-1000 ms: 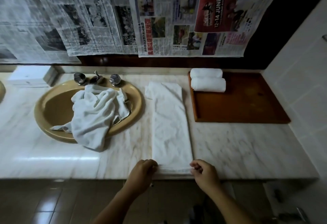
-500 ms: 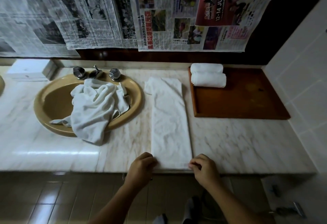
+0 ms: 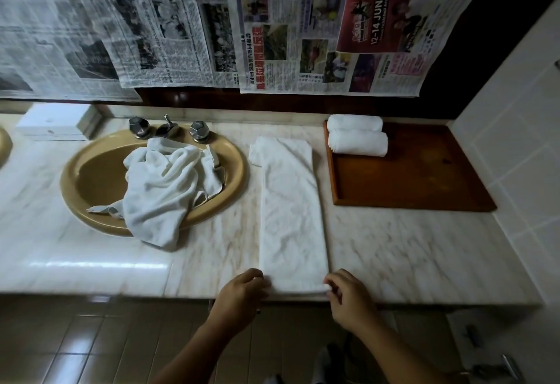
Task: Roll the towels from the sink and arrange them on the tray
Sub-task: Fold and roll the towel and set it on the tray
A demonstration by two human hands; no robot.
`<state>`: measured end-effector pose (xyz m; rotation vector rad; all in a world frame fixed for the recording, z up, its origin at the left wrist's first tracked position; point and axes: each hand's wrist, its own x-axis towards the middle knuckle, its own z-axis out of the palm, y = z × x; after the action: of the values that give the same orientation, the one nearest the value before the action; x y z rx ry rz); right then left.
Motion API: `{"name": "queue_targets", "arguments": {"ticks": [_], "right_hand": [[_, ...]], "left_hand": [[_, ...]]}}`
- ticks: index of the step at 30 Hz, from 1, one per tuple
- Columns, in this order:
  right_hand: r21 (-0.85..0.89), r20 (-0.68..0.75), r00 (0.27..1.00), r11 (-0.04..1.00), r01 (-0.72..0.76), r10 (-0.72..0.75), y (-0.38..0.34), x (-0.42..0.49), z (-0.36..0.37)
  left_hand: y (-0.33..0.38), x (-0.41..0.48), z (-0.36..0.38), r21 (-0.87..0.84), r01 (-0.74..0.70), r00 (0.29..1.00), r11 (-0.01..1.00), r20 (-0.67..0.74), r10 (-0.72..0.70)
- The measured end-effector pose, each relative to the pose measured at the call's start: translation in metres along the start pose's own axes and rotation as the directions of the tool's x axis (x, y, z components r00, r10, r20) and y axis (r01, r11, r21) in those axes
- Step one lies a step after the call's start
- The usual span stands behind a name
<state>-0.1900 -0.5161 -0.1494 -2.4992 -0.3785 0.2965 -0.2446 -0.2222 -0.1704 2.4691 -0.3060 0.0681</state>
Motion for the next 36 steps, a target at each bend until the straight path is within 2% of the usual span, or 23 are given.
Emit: {"name": "queue_targets", "arguments": {"ticks": [4,10,18,21,25,29,32,36], "right_hand": [[0.013,-0.035,0.999,0.999,-0.030,0.030,0.004,0.006,0.005],[0.060,-0.020,0.987,0.986,-0.157,0.158,0.002,0.016,0.006],[0.102,-0.085,0.949,0.950,-0.295,0.303,-0.011,0.019,0.007],[0.132,-0.125,0.944,0.948,-0.289,0.305,-0.014,0.017,0.011],[0.172,-0.136,0.962,0.962,-0.213,0.237,-0.011,0.016,0.014],[0.157,-0.176,0.972,0.979,-0.130,0.157,0.001,0.014,0.019],[0.170,-0.225,0.970,0.984,-0.055,0.093,0.007,0.012,0.018],[0.201,-0.202,0.979,0.979,0.019,0.023,0.006,0.003,0.013]], "left_hand": [[0.001,0.002,-0.002,-0.021,0.026,1.000,0.999,-0.017,-0.026],[0.010,0.008,-0.002,-0.199,0.260,0.963,0.945,-0.018,-0.269],[0.021,0.018,-0.001,-0.215,0.375,0.922,0.902,-0.014,-0.387],[0.025,0.024,-0.004,-0.255,0.410,0.908,0.876,0.026,-0.417],[0.018,0.024,-0.001,-0.147,0.344,0.931,0.927,-0.075,-0.357],[0.008,0.021,0.003,-0.088,0.255,0.963,0.963,-0.071,-0.261],[0.008,0.016,0.004,-0.049,0.189,0.973,0.981,-0.126,-0.194],[0.006,0.003,0.005,0.037,0.101,0.984,0.994,-0.150,-0.095]]}}
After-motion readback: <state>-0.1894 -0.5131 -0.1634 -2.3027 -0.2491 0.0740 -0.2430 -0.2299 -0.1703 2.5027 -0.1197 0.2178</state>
